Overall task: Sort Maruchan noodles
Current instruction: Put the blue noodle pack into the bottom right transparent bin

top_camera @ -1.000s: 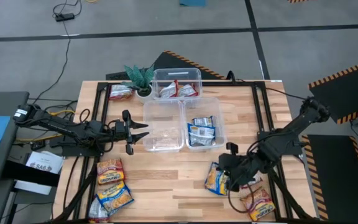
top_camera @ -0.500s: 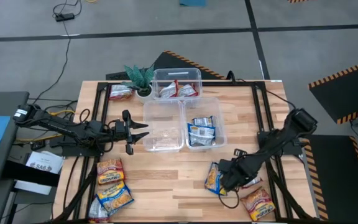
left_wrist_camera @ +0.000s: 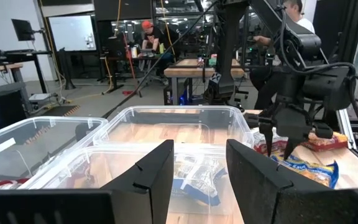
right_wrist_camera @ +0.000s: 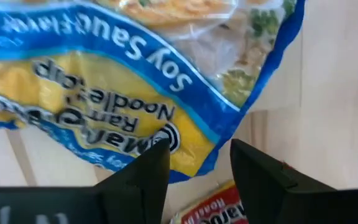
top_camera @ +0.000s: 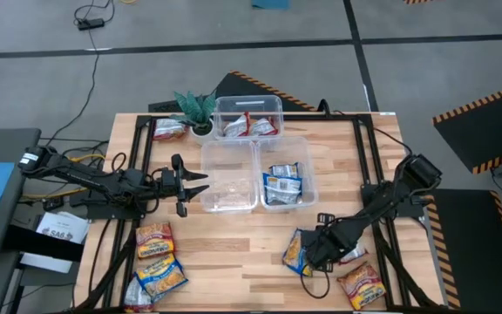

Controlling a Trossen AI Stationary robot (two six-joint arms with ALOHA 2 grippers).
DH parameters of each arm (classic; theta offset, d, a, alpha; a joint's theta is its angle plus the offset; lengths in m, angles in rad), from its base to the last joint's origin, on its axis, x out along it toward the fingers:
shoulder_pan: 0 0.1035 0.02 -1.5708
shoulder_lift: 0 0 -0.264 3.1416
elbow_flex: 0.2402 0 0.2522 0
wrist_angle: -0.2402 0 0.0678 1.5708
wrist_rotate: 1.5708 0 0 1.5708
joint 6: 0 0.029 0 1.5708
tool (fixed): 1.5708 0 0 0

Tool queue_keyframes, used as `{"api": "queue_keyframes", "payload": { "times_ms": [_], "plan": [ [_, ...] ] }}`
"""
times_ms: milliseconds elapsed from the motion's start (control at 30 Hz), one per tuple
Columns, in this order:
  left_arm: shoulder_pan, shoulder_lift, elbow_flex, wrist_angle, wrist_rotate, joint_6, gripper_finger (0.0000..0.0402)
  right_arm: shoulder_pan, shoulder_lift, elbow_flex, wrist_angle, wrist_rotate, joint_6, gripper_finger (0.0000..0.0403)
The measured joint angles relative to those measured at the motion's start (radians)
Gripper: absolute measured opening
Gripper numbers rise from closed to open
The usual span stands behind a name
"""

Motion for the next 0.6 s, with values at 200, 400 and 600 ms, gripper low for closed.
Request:
{"api": "queue_keyframes", "payload": {
  "times_ms": [200,400,600],
  "plan": [
    [0.000,0.000,0.000,-0.001,0.000,0.000,0.0138,0.000,0.084,0.006,0.026,-0.037,-0.044,0.0183],
    [0.000,0.000,0.000,-0.001,0.000,0.000,0.0138,0.000,0.101,0.006,0.024,-0.054,-0.070,0.0110],
    [0.000,0.000,0.000,-0.001,0.000,0.000,0.0138,-0.009,-0.011,-0.005,0.027,-0.086,-0.063,0.0015]
  ]
}}
